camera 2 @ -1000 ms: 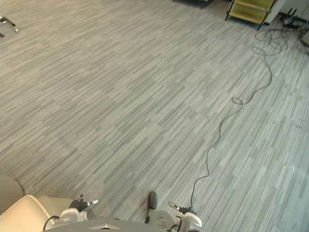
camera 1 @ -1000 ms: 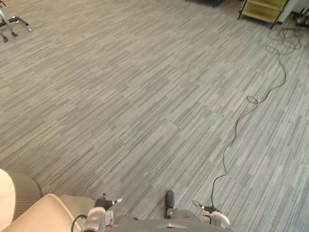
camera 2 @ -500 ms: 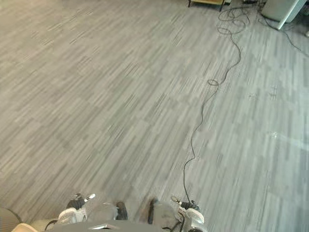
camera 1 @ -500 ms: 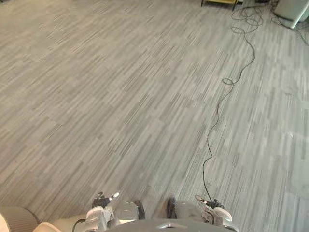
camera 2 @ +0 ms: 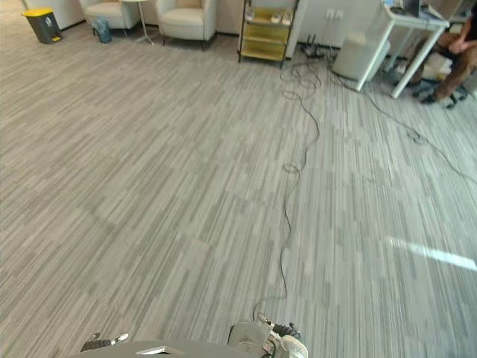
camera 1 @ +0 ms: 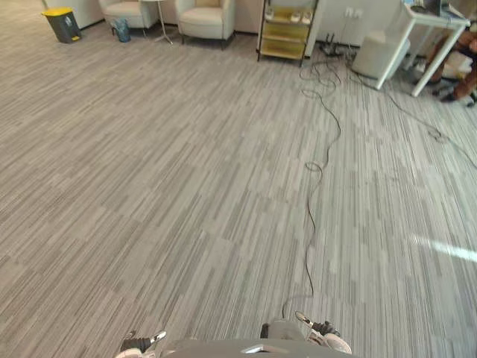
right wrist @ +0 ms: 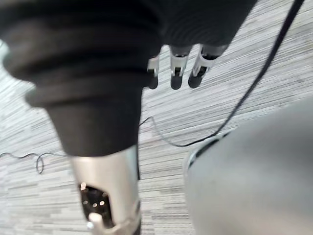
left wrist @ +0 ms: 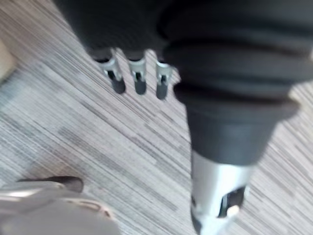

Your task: Pick up cushions and gather them together orderly.

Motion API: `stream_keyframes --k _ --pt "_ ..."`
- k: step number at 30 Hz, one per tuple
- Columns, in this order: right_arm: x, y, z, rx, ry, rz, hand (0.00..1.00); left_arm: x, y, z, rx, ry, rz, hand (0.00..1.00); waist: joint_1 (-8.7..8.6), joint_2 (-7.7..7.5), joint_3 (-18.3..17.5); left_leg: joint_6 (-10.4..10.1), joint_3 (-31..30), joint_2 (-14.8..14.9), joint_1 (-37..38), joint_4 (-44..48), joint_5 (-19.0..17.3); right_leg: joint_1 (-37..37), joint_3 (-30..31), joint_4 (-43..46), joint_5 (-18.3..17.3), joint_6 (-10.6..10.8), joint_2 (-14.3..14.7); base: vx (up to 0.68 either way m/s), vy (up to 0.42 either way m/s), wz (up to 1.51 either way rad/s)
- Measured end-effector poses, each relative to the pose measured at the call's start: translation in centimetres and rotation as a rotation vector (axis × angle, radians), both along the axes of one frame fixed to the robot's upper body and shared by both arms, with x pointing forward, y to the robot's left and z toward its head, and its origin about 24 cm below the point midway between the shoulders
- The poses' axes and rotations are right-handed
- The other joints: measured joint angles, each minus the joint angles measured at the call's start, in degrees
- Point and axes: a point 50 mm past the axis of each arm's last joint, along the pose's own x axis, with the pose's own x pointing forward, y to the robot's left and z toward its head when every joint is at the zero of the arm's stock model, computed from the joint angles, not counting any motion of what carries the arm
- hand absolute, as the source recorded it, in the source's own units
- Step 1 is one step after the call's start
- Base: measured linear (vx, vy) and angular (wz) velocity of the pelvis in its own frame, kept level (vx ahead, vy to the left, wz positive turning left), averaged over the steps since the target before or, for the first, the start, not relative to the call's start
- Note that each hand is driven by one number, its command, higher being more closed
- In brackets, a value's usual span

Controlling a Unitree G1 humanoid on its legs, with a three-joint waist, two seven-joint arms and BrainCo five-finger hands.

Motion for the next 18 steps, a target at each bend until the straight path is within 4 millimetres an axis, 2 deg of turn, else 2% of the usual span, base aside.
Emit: stream_keyframes --k 1,2,3,4,5,6,7,8,9,10,11,12,13,14,15,16,17,18 --pt "-0.1 0.1 0.0 0.002 0.002 0.000 0.00 0.0 0.1 0.0 0.004 -0.001 0.000 0.00 -0.08 -0.41 0.1 0.0 -0.4 0.0 0.6 0.0 0.0 0.3 0.1 -3.7 2.3 0.3 0.1 0.83 -0.321 0.87" --pt "-0.5 0.3 -0.3 0.011 0.020 -0.004 0.00 -0.1 0.4 0.1 0.011 0.002 0.000 0.00 -0.41 -1.20 0.4 -0.7 -2.0 -0.3 2.0 0.1 -0.3 1.7 1.1 -9.0 11.6 0.2 -0.2 0.37 -0.161 0.39" --pt "-0.6 0.3 -0.3 0.015 0.022 -0.011 0.00 -0.1 0.3 0.0 0.008 0.004 0.002 0.00 -0.53 -1.49 0.2 -1.4 -2.6 0.1 2.8 0.3 -0.5 2.6 0.8 -9.3 15.8 -1.2 0.1 0.46 -0.183 0.17" --pt "0.0 -0.6 0.0 -0.004 0.009 -0.026 0.00 -0.1 -0.6 -0.2 -0.017 0.009 0.002 0.00 0.11 0.91 0.8 -2.6 -3.0 2.0 2.8 0.5 0.4 2.1 0.3 -6.6 13.1 -0.2 1.7 0.44 -0.172 -0.05" --pt "0.7 -0.7 0.2 -0.007 -0.011 -0.028 0.00 0.5 -0.9 -0.1 -0.023 -0.010 -0.001 0.00 0.18 1.62 1.3 -3.7 -3.7 2.0 2.8 0.5 2.3 0.8 0.4 -2.8 10.7 -1.7 1.6 0.51 -0.226 -0.14" --pt "0.8 -0.5 0.2 0.000 -0.013 -0.033 0.00 0.8 -1.0 0.0 -0.028 -0.018 -0.002 0.00 -0.22 1.29 1.8 -4.2 -5.0 2.1 3.3 0.5 4.9 -0.1 0.3 1.3 7.5 -2.3 1.3 0.41 -0.195 0.02" --pt "0.8 -0.4 0.2 0.006 -0.016 -0.040 0.00 0.9 -1.2 0.0 -0.031 -0.020 -0.003 0.00 -0.35 1.63 1.7 -4.5 -5.4 2.3 3.5 0.7 6.0 -0.1 0.1 2.6 6.2 -2.5 1.2 0.52 -0.249 0.16" --pt "0.7 -0.4 0.2 0.007 -0.018 -0.053 0.00 1.1 -1.7 -0.1 -0.045 -0.023 -0.003 0.00 -0.80 1.91 1.5 -6.0 -6.6 3.1 3.4 2.9 7.7 0.7 -0.9 4.3 3.7 -2.7 1.7 0.42 -0.186 0.25" --pt "0.6 -0.5 0.2 0.005 -0.019 -0.057 0.00 1.2 -2.0 0.0 -0.059 -0.034 0.009 0.00 -1.04 2.08 1.6 -7.9 -8.3 3.7 1.1 10.4 8.9 2.7 -1.9 4.3 1.2 -2.7 2.1 0.48 -0.208 0.28" --pt "0.3 -0.6 0.3 -0.003 -0.018 -0.056 0.00 1.8 -2.3 0.1 -0.074 -0.061 0.034 0.00 -0.94 2.94 2.6 -11.6 -9.0 4.6 -4.5 23.7 12.9 6.0 -2.4 3.2 -0.6 -3.1 2.9 0.34 -0.148 0.16" --pt "0.2 -0.7 0.3 -0.009 -0.020 -0.055 0.00 2.0 -2.4 0.2 -0.080 -0.073 0.044 0.00 -0.76 2.95 2.9 -12.7 -8.7 5.2 -7.7 30.8 17.4 7.9 -2.4 2.1 -1.0 -3.1 3.5 0.41 -0.109 -0.14" --pt "0.3 -0.4 0.4 -0.012 -0.023 -0.029 0.00 2.2 -2.4 0.4 -0.082 -0.090 0.054 0.00 0.68 2.89 3.2 -12.3 -5.8 7.8 -12.7 41.6 28.1 13.0 -1.2 -2.0 -1.3 -3.5 5.2 0.24 -0.041 -0.30" --pt "0.2 -0.5 0.3 -0.014 -0.019 -0.026 0.00 2.4 -2.6 0.5 -0.082 -0.098 0.046 0.00 1.21 3.42 3.3 -11.7 -4.0 9.2 -15.3 46.7 26.3 15.6 -0.6 -4.0 -1.5 -4.0 6.1 0.42 -0.001 -0.35" --pt "-0.4 -0.4 0.1 -0.005 -0.001 -0.035 0.00 3.1 -2.8 0.7 -0.081 -0.121 0.020 0.00 1.29 3.80 3.7 -7.0 -0.2 10.7 -23.4 55.4 15.3 20.4 -0.4 -7.0 -2.3 -4.8 6.4 0.35 -0.002 -0.16" --pt "-0.5 -0.4 0.1 -0.004 0.000 -0.036 0.00 3.3 -2.7 0.8 -0.076 -0.130 0.014 0.00 1.37 3.75 3.6 -5.9 1.1 10.5 -26.0 56.2 12.3 22.0 -0.3 -8.1 -2.6 -4.6 6.3 0.53 -0.013 -0.11" --pt "-0.4 -0.3 0.1 -0.004 0.000 -0.036 0.00 3.8 -2.5 1.1 -0.069 -0.154 0.009 0.00 1.87 3.42 3.6 -5.6 4.0 10.1 -30.5 53.8 8.0 25.0 -0.1 -10.3 -3.0 -3.8 5.6 0.37 -0.012 -0.11" --pt "-0.4 -0.2 0.0 -0.004 0.002 -0.028 0.00 4.0 -2.5 1.2 -0.066 -0.165 0.009 0.00 2.24 3.25 3.6 -5.4 5.4 9.6 -32.5 50.9 6.5 26.2 0.2 -11.1 -3.4 -3.5 5.2 0.49 0.002 -0.25" --pt "-0.5 -0.2 0.0 0.000 0.004 -0.031 0.00 4.4 -2.4 1.5 -0.063 -0.190 0.014 0.00 2.90 2.81 3.8 -5.1 8.3 8.3 -35.2 39.8 4.9 28.8 1.0 -12.3 -3.8 -1.5 4.0 0.51 0.032 -0.29"
